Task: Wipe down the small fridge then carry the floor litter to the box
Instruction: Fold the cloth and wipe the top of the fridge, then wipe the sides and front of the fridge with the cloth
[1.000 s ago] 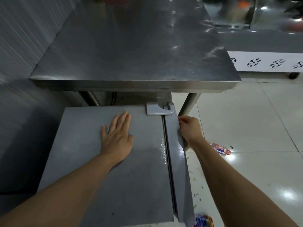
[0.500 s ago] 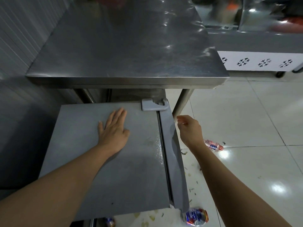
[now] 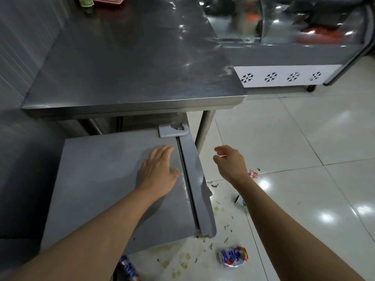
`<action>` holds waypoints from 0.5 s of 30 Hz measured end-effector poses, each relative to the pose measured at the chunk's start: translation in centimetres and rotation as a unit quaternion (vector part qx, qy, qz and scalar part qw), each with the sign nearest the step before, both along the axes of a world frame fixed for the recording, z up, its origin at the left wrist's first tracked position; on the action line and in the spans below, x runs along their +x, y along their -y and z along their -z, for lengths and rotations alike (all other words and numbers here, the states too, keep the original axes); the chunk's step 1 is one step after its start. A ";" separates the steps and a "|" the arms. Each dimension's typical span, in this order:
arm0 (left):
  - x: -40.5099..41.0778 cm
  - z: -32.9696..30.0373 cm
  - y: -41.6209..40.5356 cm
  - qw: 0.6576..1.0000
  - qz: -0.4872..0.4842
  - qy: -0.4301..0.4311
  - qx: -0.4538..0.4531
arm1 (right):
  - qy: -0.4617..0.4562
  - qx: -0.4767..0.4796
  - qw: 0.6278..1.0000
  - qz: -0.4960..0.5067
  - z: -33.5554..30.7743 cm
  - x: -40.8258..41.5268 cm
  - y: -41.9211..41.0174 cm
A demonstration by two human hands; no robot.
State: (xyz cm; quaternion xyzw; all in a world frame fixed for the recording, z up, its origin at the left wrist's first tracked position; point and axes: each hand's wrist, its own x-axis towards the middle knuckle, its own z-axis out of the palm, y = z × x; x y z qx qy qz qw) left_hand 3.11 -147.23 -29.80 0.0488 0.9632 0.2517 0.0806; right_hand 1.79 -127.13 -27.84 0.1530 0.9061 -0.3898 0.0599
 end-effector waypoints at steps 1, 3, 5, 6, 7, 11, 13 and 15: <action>0.3 -0.2 -0.6 1.000 0.004 0.002 0.004 | 0.004 0.000 1.000 -0.001 -0.1 0.2 -0.5; 0.8 -0.6 -2.0 1.000 0.008 0.003 0.015 | 0.010 -0.003 1.000 -0.005 -0.2 0.5 -1.6; 1.3 -0.9 -3.8 1.000 0.006 -0.001 0.029 | 0.013 -0.003 1.000 -0.009 -0.1 0.7 -3.1; 1.5 -1.0 -4.9 0.999 0.003 -0.003 0.034 | 0.016 -0.004 1.000 -0.012 0.1 0.8 -4.0; 1.8 -1.1 -6.1 0.999 -0.001 -0.004 0.037 | 0.019 -0.005 1.000 -0.017 0.3 0.9 -5.0; 2.9 -1.5 -11.2 0.997 -0.034 -0.002 0.063 | 0.029 -0.007 0.998 -0.049 1.6 1.1 -9.0; 3.7 -1.3 -15.0 0.996 -0.047 -0.007 0.069 | 0.036 -0.004 0.997 -0.067 2.4 1.3 -11.9; 4.4 -0.9 -18.5 0.996 -0.055 -0.009 0.069 | 0.047 -0.006 0.995 -0.086 3.5 1.4 -14.6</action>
